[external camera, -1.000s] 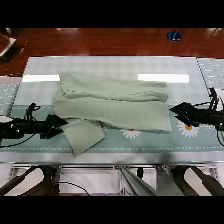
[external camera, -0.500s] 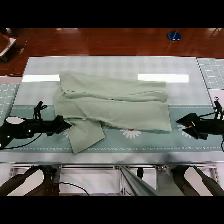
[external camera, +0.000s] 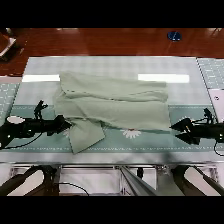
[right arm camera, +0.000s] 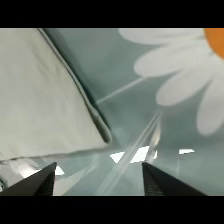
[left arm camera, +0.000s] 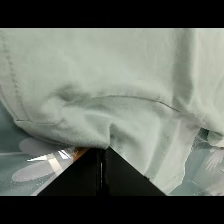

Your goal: Fold the shirts.

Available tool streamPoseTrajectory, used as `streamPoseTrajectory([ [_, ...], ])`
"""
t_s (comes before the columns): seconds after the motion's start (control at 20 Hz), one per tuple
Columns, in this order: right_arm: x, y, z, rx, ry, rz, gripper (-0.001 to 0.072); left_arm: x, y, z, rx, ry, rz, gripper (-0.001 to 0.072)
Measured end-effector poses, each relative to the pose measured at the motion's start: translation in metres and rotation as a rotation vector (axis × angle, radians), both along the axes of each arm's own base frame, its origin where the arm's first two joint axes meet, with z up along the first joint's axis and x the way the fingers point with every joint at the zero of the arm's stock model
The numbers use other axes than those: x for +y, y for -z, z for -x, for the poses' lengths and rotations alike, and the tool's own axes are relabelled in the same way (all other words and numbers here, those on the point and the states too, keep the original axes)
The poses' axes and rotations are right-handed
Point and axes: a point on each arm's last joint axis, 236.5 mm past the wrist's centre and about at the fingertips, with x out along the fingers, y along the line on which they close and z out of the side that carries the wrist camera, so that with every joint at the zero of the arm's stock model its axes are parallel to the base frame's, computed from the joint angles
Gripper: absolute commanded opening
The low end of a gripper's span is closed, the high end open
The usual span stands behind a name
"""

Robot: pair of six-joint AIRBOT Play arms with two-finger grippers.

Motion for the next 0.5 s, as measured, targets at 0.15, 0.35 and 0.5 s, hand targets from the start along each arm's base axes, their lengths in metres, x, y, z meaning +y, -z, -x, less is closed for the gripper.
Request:
streamPoseTrajectory([
  [0.15,0.014,0.006,-0.013,-0.002,-0.034,-0.026,0.0483,0.000,0.000,0.000,-0.001,-0.002,0.003,0.0016],
  [0.35,0.019,0.010,-0.043,-0.035,-0.076,0.014,0.0238,-0.001,-0.001,-0.002,-0.003,-0.009,0.009,0.0016],
  [0.5,0.028,0.005,-0.064,-0.069,-0.134,0.027,0.0041,0.001,-0.004,-0.007,-0.017,-0.009,0.003,0.0016],
])
